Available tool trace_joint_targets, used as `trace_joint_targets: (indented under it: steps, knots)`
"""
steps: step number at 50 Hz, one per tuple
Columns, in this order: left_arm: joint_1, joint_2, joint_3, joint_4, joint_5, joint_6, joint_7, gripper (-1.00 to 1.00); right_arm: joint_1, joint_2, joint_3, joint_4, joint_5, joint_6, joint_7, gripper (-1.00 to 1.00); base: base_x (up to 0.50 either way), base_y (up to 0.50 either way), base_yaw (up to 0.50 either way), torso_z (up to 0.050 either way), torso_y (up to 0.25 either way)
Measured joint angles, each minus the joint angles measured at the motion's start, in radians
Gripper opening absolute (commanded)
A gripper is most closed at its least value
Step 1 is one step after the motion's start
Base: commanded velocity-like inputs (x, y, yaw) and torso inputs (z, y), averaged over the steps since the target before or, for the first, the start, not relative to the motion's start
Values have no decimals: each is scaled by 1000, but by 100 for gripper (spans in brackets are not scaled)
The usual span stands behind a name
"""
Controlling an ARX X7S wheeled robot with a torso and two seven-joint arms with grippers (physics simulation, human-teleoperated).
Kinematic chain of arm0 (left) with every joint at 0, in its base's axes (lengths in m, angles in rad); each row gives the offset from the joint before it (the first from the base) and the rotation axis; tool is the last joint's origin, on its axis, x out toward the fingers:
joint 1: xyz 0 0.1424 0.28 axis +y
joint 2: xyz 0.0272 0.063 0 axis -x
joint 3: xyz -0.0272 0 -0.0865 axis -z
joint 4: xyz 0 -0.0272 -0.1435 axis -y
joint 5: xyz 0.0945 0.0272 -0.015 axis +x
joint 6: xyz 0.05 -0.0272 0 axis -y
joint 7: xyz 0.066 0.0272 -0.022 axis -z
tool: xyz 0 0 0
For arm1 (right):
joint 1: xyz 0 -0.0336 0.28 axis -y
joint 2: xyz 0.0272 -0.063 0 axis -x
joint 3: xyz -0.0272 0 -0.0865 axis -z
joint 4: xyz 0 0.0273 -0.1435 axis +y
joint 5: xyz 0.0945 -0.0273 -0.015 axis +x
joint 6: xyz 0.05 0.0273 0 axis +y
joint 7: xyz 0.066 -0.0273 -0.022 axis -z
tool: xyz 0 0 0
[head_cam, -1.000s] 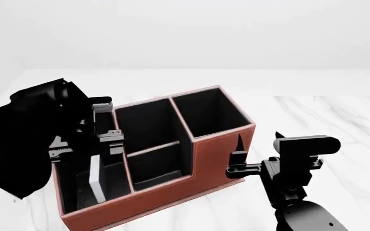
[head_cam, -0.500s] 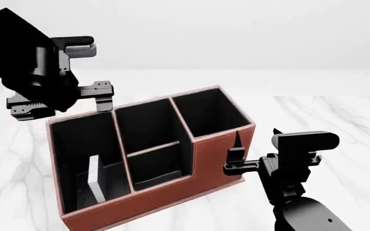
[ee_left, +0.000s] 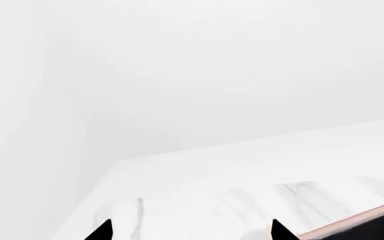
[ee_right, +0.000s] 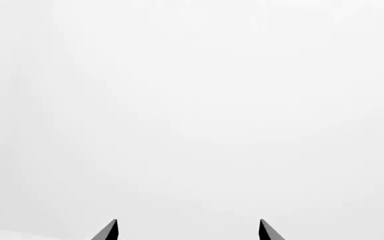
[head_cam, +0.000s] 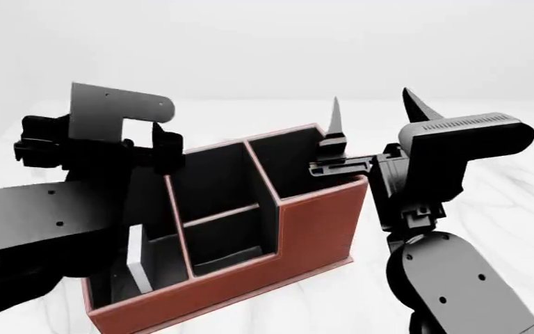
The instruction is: Pick up the book and place it in the left compartment of the caddy.
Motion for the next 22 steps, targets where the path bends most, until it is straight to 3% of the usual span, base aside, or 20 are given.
trace_joint_targets:
  steps: [8, 22]
  knots:
    - [45, -9, -9, 43, 208, 112, -157, 100, 22, -3, -13, -9, -13, -20, 1, 100, 0, 0, 0, 0, 0]
    - [80, -23, -37, 68, 347, 162, -254, 100, 40, -2, -22, -16, -18, -35, 2, 100, 0, 0, 0, 0, 0]
